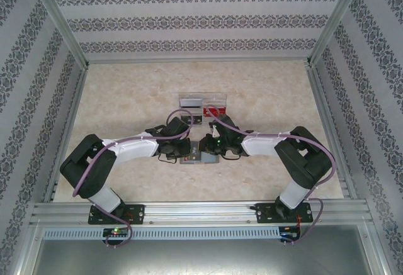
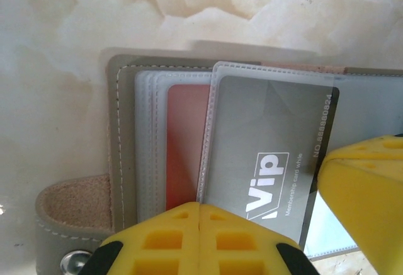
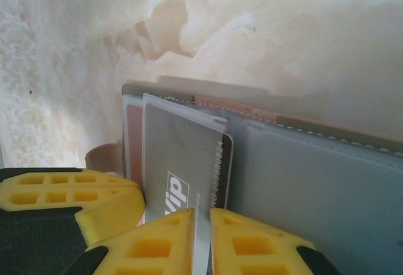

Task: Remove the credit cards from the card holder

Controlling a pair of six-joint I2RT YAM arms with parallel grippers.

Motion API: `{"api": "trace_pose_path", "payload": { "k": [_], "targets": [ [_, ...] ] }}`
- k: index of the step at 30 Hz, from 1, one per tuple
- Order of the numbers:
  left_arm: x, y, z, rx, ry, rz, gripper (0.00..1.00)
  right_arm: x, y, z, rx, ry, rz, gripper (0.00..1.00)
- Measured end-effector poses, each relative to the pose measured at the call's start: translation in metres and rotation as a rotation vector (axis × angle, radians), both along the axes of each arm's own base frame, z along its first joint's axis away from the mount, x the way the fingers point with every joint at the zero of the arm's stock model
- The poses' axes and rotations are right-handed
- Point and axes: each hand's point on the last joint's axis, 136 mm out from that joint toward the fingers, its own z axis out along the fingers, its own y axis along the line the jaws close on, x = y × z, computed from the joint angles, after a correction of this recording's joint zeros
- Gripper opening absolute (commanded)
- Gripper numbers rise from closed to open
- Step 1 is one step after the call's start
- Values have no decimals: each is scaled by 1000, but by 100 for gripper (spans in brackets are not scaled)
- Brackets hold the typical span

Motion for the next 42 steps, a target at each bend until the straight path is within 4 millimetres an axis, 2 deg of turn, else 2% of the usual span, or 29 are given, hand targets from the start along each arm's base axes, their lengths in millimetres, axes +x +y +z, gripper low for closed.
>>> {"api": "trace_pose_path", "payload": {
  "k": [7, 15, 29, 32, 34, 42],
  "targets": [
    [-4, 3, 0, 1, 1, 0, 1, -1, -1, 14, 19, -29, -2, 17],
    [-6, 2, 0, 0, 2, -3, 1, -4, -1, -2, -2, 6, 3, 17],
    [-6, 1, 0, 0, 2, -4, 1, -8, 4, -10, 7, 27, 16, 17],
    [-6, 1, 0, 0, 2, -4, 1, -8, 5, -10, 10, 33, 13, 11],
    [-6, 1, 0, 0, 2, -4, 1, -8, 5, -10, 12, 37, 9, 1],
    [-6, 4, -1, 16, 2, 16, 0, -8, 4, -11, 11, 37, 7, 0]
  ]
}}
